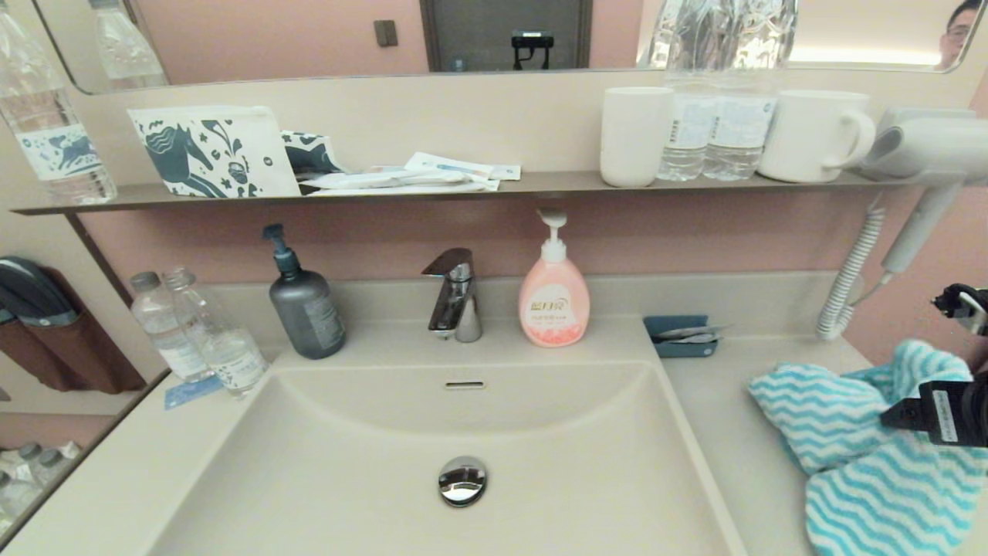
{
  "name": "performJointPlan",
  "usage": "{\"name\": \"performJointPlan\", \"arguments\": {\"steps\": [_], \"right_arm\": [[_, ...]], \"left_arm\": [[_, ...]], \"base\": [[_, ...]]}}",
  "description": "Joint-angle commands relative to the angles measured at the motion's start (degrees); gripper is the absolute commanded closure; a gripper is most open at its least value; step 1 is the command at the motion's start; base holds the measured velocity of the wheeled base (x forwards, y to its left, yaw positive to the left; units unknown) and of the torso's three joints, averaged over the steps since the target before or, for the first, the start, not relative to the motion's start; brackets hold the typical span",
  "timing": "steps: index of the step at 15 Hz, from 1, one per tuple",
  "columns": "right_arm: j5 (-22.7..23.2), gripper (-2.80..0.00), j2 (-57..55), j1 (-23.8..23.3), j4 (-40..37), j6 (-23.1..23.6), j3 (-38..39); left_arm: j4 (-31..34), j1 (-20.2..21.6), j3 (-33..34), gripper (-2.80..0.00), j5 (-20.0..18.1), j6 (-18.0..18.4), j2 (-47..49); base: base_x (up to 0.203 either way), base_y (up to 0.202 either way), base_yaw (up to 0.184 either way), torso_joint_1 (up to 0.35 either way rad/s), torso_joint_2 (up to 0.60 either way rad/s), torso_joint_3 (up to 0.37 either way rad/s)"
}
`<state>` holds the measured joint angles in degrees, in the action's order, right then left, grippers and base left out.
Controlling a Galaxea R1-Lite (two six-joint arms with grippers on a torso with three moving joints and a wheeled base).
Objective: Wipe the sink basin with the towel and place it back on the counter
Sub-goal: Wipe the sink
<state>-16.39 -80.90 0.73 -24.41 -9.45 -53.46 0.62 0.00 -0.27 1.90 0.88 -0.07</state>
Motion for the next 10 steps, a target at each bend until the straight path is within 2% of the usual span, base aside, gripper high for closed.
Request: {"name": "performJointPlan", "arguments": {"steps": [1, 4, 6, 8, 9, 10], "right_arm": [[1.43, -2.80, -3.50, -0.14, -0.10, -4.25, -1.06], [7.35, -2.80, -8.44, -0.42, -0.29, -11.21, -2.96], [9.17, -2.80, -11.36, 0.14, -0.26, -15.38, -5.22], [10.69, -2.80, -11.84, 0.25, -0.48, -16.73, -8.01], [10.75, -1.73, -11.01, 0.39, -0.67, -16.68, -8.65], [10.73, 0.00, -10.12, 0.53, -1.20, -16.61, -9.26]], "left_arm": [[-0.01, 0.00, 0.00, 0.00, 0.03, 0.00, 0.07], [-0.01, 0.00, 0.00, 0.00, 0.03, 0.00, 0.07], [-0.01, 0.00, 0.00, 0.00, 0.03, 0.00, 0.07], [-0.01, 0.00, 0.00, 0.00, 0.03, 0.00, 0.07], [-0.01, 0.00, 0.00, 0.00, 0.03, 0.00, 0.07], [-0.01, 0.00, 0.00, 0.00, 0.03, 0.00, 0.07]], "base": [[0.000, 0.000, 0.000, 0.000, 0.00, 0.000], [0.000, 0.000, 0.000, 0.000, 0.00, 0.000], [0.000, 0.000, 0.000, 0.000, 0.00, 0.000], [0.000, 0.000, 0.000, 0.000, 0.00, 0.000], [0.000, 0.000, 0.000, 0.000, 0.00, 0.000], [0.000, 0.000, 0.000, 0.000, 0.00, 0.000]]}}
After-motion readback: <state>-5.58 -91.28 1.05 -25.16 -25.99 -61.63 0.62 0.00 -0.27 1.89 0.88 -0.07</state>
